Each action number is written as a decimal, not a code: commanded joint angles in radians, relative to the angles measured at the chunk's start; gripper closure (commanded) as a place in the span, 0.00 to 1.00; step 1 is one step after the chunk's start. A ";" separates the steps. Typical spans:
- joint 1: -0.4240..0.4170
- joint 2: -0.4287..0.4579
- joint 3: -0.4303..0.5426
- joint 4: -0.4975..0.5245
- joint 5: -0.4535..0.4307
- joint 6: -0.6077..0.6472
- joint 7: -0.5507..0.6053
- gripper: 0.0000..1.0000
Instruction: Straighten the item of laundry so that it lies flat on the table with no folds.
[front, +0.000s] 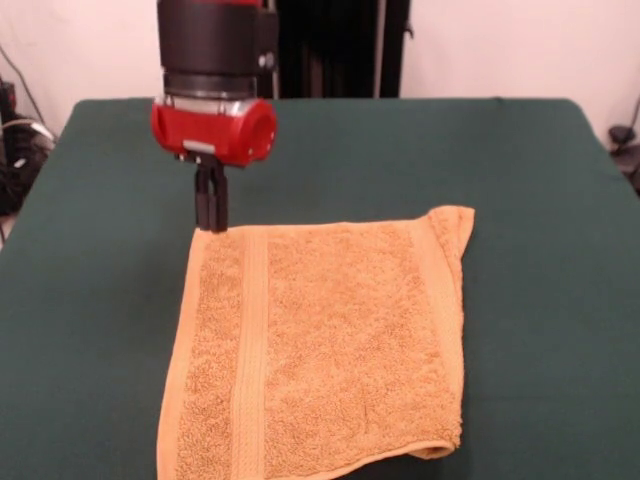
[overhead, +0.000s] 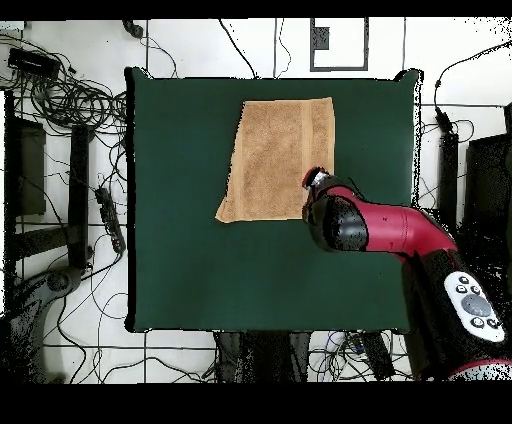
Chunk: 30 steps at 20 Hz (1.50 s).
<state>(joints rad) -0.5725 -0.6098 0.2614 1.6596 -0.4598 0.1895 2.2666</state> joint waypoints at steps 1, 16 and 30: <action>-0.034 0.162 0.171 0.004 -0.049 -0.017 -0.072 1.00; -0.081 0.226 0.233 -0.047 -0.098 0.009 -0.098 1.00; -0.163 0.381 0.337 -0.196 -0.172 0.111 -0.234 1.00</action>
<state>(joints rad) -0.7568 -0.3608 0.4739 1.6166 -0.5620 0.1972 2.2662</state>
